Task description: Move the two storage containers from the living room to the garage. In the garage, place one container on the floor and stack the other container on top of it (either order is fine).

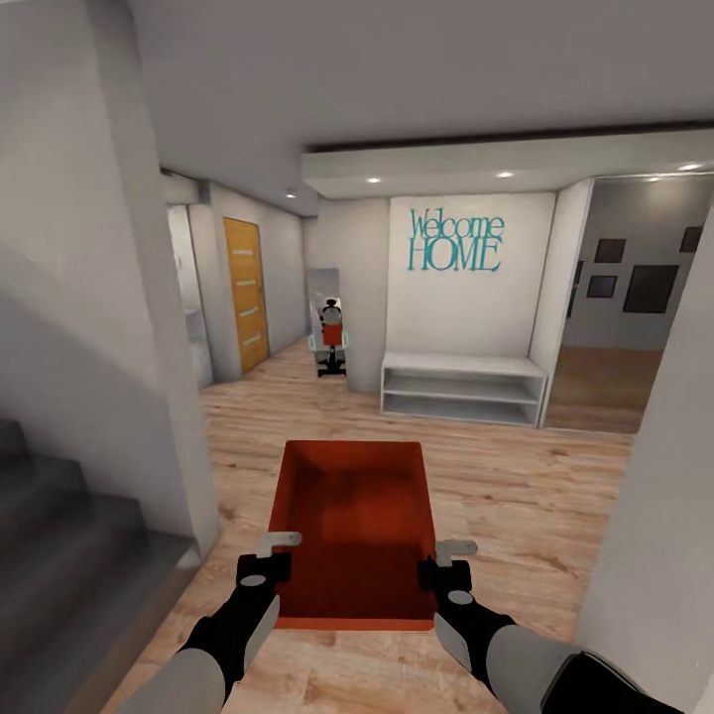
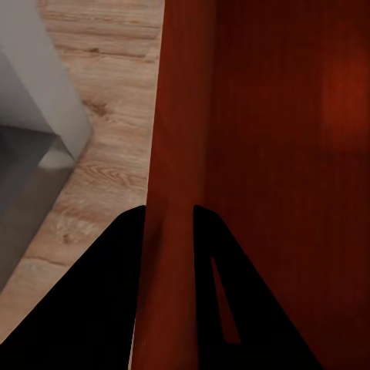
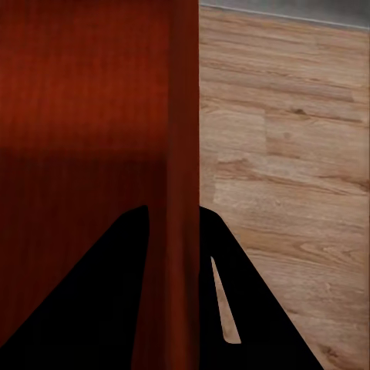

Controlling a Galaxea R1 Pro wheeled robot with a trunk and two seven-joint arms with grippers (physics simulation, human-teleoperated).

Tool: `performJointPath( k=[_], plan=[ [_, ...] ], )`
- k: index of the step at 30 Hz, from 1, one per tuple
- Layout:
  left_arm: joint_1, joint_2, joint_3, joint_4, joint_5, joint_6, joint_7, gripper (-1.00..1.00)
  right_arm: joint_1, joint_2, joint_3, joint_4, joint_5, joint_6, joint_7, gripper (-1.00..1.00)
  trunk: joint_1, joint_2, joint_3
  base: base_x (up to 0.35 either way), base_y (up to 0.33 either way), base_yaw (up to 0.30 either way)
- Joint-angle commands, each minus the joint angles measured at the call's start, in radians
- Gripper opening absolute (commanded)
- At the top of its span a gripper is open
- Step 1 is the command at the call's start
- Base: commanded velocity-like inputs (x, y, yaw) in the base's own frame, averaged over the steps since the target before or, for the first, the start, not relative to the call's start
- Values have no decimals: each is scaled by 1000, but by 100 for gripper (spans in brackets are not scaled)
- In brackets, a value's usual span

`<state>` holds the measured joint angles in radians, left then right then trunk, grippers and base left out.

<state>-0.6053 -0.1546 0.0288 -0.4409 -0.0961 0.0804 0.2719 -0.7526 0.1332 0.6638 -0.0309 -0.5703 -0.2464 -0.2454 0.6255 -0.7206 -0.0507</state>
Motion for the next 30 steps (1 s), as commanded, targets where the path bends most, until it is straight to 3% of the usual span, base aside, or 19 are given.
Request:
performJointPath(
  k=[1, 30],
  plan=[
    [-1, 0, 69, -1, -11, 9, 6, -100, -1, 0, -21, -4, 15, -14, 3, -100, 1, -1, -2, 321, 0, 0],
    [-1, 0, 69, -2, -11, 9, 6, -100, -1, 0, -21, -4, 15, -14, 1, -100, 1, -1, -2, 321, 0, 0]
  ],
)
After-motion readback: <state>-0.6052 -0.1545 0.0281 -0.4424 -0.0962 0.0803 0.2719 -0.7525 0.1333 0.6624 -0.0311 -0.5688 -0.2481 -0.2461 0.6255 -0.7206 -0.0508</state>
